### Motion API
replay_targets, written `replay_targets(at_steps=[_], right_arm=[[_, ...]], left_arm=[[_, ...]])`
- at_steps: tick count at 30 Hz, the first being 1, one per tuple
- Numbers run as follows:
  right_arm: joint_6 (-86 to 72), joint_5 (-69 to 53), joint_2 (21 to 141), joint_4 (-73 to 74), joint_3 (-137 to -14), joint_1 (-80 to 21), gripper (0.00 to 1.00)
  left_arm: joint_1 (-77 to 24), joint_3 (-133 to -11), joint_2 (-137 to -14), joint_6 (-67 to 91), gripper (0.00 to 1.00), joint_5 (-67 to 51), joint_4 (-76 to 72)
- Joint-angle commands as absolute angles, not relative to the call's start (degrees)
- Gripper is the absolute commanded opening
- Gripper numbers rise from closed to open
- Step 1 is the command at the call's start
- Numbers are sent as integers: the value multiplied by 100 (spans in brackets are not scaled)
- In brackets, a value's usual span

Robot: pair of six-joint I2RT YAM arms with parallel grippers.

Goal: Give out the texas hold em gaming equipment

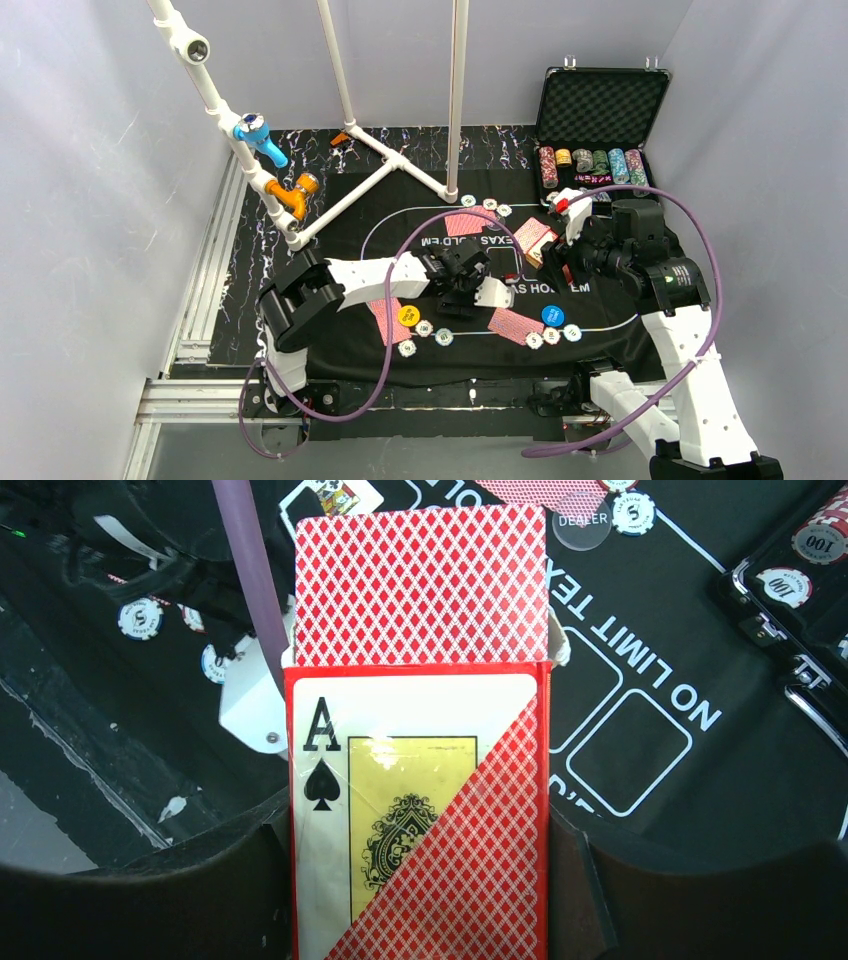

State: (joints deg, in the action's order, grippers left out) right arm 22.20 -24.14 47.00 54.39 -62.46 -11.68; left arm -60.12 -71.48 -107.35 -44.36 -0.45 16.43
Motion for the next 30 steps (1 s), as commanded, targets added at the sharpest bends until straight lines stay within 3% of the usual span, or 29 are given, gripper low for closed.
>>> replay_targets(at_steps=[1,8,13,21,30], right_arm=[[2172,-2500,4754,5168,-6531,-1173,1],[2020,-2586,4821,4983,-6591,-1170,1],[2223,-2859,4727,5062,-6466,-1173,1],[2945,-3375,4794,5352,-6402,-1178,1],[3586,-3478,4872,5384,-6521,-1187,1]], left_arm=[[-5951,-7078,-9912,-4107,63,-731,2131],[-5765,-6471,-8798,-3773,71,-1448,2695],[-5098,-6933,-8261,-2628,75,-2390,3221],[-4549,-9260,-9049,286,83,-4155,3533],[-4536,-9558,-9630,2576,89,-5307,2208]])
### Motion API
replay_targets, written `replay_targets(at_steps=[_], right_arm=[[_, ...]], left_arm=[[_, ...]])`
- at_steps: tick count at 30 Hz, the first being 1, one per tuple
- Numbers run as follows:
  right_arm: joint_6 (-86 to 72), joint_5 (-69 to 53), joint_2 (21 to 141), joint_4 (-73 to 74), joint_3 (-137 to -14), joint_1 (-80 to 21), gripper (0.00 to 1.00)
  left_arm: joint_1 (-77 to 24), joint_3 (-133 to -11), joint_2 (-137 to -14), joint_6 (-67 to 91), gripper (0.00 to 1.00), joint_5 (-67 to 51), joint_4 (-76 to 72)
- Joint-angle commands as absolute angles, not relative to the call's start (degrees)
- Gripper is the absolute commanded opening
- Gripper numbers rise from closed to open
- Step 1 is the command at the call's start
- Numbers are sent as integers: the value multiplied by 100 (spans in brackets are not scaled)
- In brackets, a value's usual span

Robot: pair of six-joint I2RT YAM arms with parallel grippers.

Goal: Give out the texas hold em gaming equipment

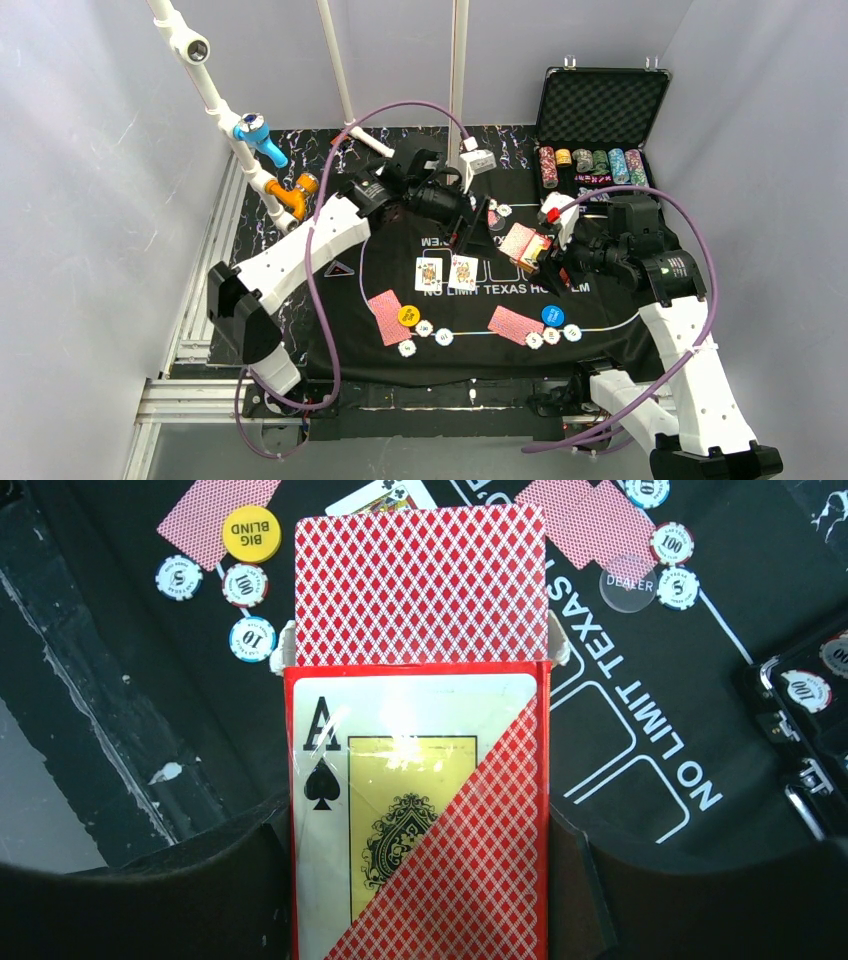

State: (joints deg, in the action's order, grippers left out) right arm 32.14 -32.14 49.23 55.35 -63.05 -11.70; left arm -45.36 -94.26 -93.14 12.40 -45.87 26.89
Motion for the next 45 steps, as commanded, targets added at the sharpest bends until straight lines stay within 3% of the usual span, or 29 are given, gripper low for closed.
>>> replay_targets(at_steps=[1,6,11,18,26,31,35,37,41,45], right_arm=[[3593,-3487,4857,5340,-6521,-1187,1],[3628,-3595,4856,5285,-6552,-1196,1],[3588,-3685,4878,5234,-6605,-1213,1],[3663,-3667,4803,5383,-6631,-1222,1],[3680,-3607,4858,5370,-6563,-1222,1],[3671,-3535,4847,5357,-6544,-1222,1],[3648,-3550,4838,5344,-6522,-1222,1],[3633,-3557,4857,5325,-6521,-1228,1],[3510,-3598,4879,5168,-6498,-1231,1],[3472,-3645,4919,5102,-6544,-1230,1]], left_arm=[[-4539,-9563,-9702,2718,89,-5302,2095],[-4559,-9652,-10085,3222,86,-5236,1786],[-4578,-9672,-10231,3246,72,-5062,1797],[-4361,-9473,-10084,3227,32,-5003,1725],[-4282,-9247,-9864,3723,0,-5518,816],[-4198,-9200,-9782,3716,1,-5577,858],[-4151,-9097,-9748,3721,62,-5364,987],[-4188,-9086,-9779,3768,75,-5346,943],[-4385,-9157,-9965,3722,76,-5266,986],[-4510,-9189,-10116,3752,70,-5249,1061]])
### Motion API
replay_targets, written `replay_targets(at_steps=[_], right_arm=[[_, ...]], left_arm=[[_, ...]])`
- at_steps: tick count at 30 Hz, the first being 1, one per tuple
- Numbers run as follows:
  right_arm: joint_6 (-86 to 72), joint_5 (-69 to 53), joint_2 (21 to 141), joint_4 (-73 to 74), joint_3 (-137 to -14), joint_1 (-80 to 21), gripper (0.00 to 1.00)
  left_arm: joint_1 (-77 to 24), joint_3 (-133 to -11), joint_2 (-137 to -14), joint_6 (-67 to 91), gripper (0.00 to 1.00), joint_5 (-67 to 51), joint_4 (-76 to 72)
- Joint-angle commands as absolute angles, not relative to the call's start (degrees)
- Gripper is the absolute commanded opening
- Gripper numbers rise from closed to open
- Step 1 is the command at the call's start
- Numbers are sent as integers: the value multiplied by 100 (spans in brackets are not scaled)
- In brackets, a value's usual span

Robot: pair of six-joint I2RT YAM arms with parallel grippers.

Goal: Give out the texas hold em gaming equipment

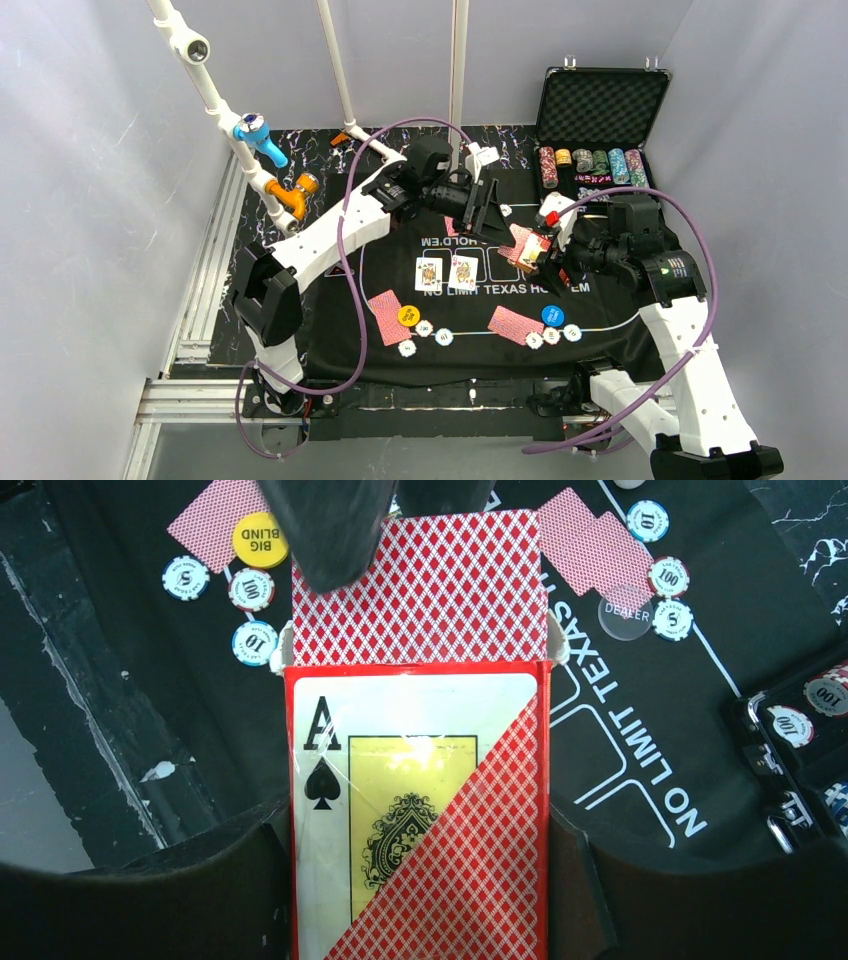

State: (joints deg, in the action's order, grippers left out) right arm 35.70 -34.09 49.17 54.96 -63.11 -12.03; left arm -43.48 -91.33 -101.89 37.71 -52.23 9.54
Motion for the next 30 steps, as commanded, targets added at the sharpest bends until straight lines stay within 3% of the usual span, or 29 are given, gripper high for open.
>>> replay_targets(at_steps=[1,9,18,30], right_arm=[[3472,-3647,4922,5106,-6555,-1235,1],[3558,-3600,4853,5185,-6549,-1239,1],[3567,-3582,4875,5168,-6504,-1239,1],[3568,-3495,4892,5206,-6464,-1239,1]], left_arm=[[-4517,-9181,-10148,3786,67,-5274,1035],[-4272,-8936,-10094,4427,25,-5645,357],[-4107,-8879,-9939,4406,1,-5748,263],[-3849,-8723,-9550,4277,0,-5638,322]])
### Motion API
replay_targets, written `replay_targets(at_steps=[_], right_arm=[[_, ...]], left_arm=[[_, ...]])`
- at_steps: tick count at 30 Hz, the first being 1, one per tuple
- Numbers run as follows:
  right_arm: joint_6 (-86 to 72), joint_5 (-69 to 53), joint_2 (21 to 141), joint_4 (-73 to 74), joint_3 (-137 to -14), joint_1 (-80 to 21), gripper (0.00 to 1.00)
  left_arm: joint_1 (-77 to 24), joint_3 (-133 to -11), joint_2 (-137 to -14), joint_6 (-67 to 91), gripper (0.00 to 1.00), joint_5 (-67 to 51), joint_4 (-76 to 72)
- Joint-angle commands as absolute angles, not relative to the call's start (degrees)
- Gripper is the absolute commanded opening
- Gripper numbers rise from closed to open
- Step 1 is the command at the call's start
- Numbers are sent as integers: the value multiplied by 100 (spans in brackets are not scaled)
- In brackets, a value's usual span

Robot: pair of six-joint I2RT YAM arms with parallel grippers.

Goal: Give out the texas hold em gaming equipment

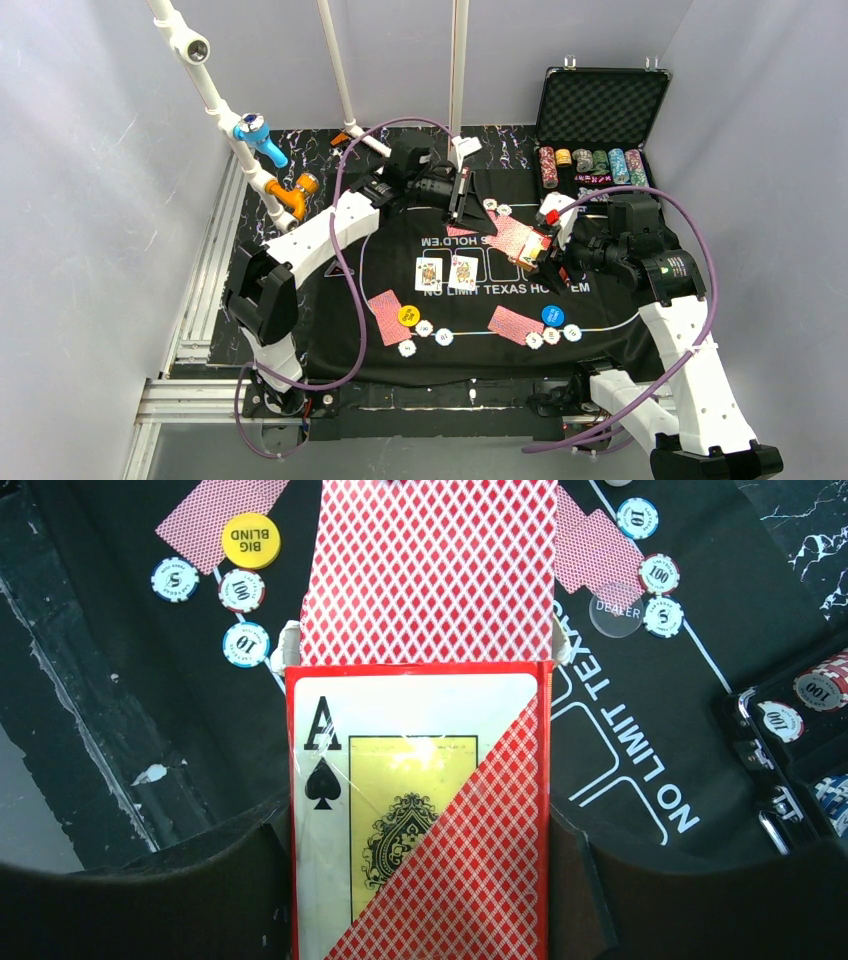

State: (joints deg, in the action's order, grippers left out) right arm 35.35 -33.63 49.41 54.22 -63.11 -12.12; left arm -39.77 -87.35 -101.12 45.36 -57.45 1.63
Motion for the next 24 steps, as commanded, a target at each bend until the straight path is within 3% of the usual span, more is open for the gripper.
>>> replay_targets(at_steps=[1,10,24], right_arm=[[3568,-3478,4894,5223,-6456,-1239,1],[3150,-3123,4800,5284,-6448,-1239,1],[2614,-3021,4629,5460,-6797,-1239,1]], left_arm=[[-3811,-8780,-9504,4136,0,-5573,464],[-3297,-9441,-9413,1567,0,-4902,2758],[-3617,-9902,-10625,-181,0,-3419,3168]])
